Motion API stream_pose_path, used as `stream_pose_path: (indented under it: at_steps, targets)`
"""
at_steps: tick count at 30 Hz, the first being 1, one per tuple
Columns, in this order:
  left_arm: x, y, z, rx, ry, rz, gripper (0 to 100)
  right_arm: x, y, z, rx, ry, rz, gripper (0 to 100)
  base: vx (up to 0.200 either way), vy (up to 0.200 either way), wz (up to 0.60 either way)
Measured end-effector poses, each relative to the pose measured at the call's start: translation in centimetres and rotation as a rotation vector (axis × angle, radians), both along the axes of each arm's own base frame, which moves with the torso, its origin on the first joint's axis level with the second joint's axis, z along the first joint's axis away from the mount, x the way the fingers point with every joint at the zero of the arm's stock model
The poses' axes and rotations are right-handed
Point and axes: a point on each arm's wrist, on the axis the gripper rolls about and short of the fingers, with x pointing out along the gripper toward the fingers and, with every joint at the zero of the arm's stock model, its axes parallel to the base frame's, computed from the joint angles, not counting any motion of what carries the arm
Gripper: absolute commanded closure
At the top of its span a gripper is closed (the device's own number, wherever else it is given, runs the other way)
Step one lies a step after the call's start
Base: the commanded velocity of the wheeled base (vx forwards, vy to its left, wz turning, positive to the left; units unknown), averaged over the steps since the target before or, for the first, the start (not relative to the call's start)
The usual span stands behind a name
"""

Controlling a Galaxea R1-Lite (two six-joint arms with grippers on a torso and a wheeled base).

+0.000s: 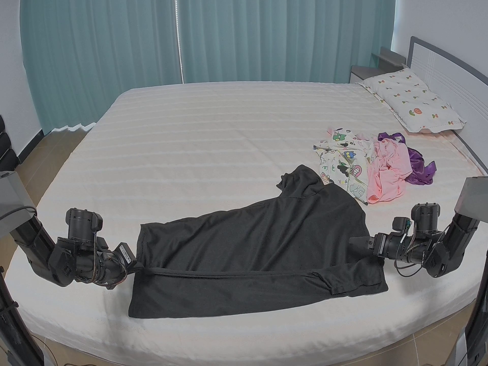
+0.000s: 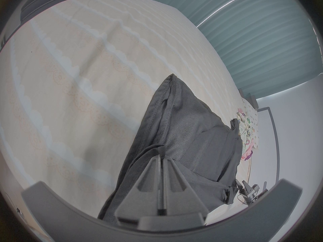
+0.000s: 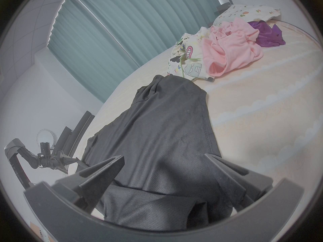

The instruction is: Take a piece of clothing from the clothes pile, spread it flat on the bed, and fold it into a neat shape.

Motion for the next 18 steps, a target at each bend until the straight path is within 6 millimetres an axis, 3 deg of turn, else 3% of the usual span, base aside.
stream_pose_path:
  at_steps: [7, 8, 18]
  targets:
    - [0.0, -0.1, 0.0, 0.000, 0.001, -0.002, 100, -0.6, -0.1, -0.9, 0.009, 0.033, 0.028, 0, 0.000, 0.000, 0.00]
    - [0.0, -0.1, 0.0, 0.000, 0.001, -0.002, 100, -0.7, -0.1, -1.0, 0.005, 0.037, 0.033, 100, 0.000, 0.000, 0.00]
    - [0.0, -0.1, 0.0, 0.000, 0.001, -0.002, 100, -1.0, -0.6, -1.6, -0.002, 0.018, 0.030, 100, 0.000, 0.000, 0.00]
